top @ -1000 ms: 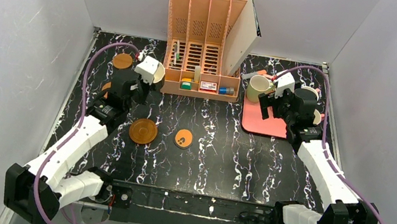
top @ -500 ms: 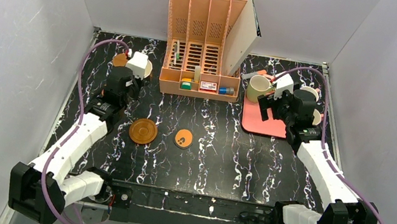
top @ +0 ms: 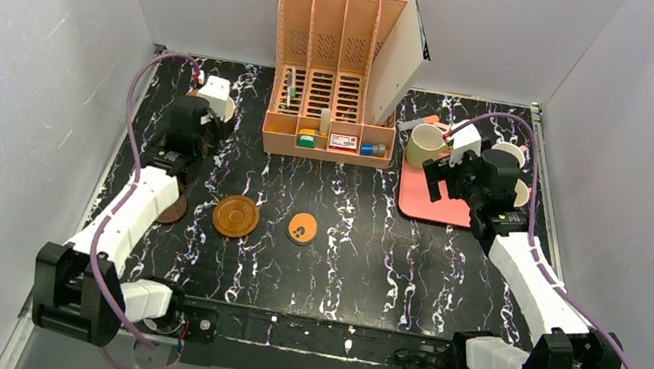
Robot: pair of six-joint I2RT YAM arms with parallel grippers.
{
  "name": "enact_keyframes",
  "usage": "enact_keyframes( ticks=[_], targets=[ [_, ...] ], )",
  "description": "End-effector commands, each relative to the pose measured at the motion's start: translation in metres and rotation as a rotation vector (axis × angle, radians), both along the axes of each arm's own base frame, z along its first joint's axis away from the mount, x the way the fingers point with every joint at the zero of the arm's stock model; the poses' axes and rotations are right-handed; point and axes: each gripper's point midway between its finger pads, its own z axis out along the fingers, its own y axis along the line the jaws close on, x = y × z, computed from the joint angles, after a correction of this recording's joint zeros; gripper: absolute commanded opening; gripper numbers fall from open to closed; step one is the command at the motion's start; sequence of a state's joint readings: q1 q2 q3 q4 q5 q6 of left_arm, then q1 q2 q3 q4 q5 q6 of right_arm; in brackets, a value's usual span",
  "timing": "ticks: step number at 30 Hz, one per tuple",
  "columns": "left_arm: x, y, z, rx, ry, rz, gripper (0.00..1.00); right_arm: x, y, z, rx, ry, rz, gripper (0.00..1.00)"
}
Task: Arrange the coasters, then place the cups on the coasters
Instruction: Place the cup on the coaster.
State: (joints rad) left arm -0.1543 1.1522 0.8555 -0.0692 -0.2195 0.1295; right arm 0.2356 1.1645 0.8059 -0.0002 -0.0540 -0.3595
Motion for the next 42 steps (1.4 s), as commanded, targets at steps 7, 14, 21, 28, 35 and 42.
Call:
enact_keyframes(
  ticks=[7, 14, 21, 28, 35, 42],
  targets=[
    [0.058, 0.021, 0.057, -0.021, -0.15, 0.025, 0.0, 0.004, 0.001, 0.011, 0.009, -0.04, 0.008, 0.98],
    [0.1, 0.024, 0.028, 0.034, -0.081, 0.023, 0.0, 0.004, 0.002, 0.007, 0.004, -0.029, 0.017, 0.98],
    [0.139, 0.032, 0.021, 0.045, -0.085, 0.078, 0.0, 0.001, 0.004, 0.012, 0.013, -0.041, 0.032, 0.98],
    [0.166, 0.025, 0.023, -0.03, -0.074, 0.045, 0.0, 0.0, 0.004, 0.015, 0.011, -0.051, 0.031, 0.98],
    [0.184, 0.058, 0.019, -0.103, -0.061, 0.11, 0.0, -0.001, 0.004, 0.017, 0.014, -0.056, 0.034, 0.98],
    [0.194, 0.09, 0.017, -0.168, -0.091, 0.179, 0.0, -0.001, 0.004, 0.018, 0.016, -0.055, 0.035, 0.98]
  ],
)
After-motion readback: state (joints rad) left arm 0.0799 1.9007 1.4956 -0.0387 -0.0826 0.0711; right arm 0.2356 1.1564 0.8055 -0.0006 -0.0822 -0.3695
